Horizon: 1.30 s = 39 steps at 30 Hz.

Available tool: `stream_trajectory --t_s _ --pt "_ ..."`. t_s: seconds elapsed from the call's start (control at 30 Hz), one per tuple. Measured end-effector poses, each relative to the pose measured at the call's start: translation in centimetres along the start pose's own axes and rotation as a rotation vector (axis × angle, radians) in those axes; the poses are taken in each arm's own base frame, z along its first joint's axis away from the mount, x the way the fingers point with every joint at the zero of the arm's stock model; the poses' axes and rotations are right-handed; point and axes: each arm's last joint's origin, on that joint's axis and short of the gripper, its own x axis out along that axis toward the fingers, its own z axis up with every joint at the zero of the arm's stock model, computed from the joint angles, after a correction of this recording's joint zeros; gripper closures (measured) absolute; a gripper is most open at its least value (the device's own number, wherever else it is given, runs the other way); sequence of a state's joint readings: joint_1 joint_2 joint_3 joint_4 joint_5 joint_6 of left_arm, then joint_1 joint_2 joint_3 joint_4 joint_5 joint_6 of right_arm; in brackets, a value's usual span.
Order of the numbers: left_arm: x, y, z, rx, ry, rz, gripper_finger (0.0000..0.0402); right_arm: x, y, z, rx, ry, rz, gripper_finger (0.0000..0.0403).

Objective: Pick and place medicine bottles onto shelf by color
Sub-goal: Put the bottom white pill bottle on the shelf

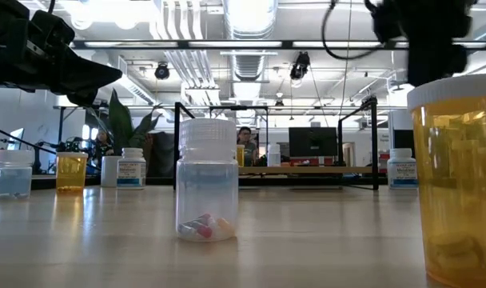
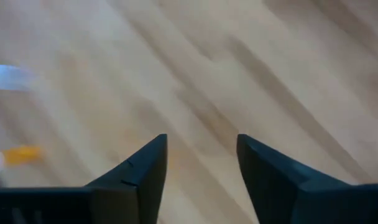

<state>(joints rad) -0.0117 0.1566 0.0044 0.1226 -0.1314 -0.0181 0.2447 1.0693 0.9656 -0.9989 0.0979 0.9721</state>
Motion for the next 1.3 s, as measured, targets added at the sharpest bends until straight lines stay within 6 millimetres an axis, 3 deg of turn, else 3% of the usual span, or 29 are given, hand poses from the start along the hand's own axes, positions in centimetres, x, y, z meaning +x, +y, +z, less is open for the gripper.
stream_trajectory --t_s 0.17,0.37,0.67,0.87,1.13,1.3 --pt "0.0 0.0 0.0 0.0 0.0 0.0 0.0402 0.1 -1.7 -0.3 0.029 0.056 -0.223 0.0167" --pt "0.0 0.0 0.0 0.0 0.0 0.0 0.0402 1.0 -3.8 0.9 -0.113 0.073 -0.413 0.0135" --pt "0.0 0.0 0.0 0.0 0.001 0.0 0.0402 1.5 -6.6 2.5 -0.401 0.2 -0.471 0.0157" --pt "0.0 0.0 0.0 0.0 0.0 0.0 0.0402 1.0 -8.2 3.5 -0.422 0.162 -0.541 0.0175" --pt "0.0 0.0 0.0 0.0 0.0 0.0 0.0402 -0.9 -8.9 2.9 -0.186 0.077 -0.401 0.0189" --pt "0.0 0.0 0.0 0.0 0.001 0.0 0.0402 -0.5 -5.8 2.3 -0.044 0.025 -0.17 0.0199"
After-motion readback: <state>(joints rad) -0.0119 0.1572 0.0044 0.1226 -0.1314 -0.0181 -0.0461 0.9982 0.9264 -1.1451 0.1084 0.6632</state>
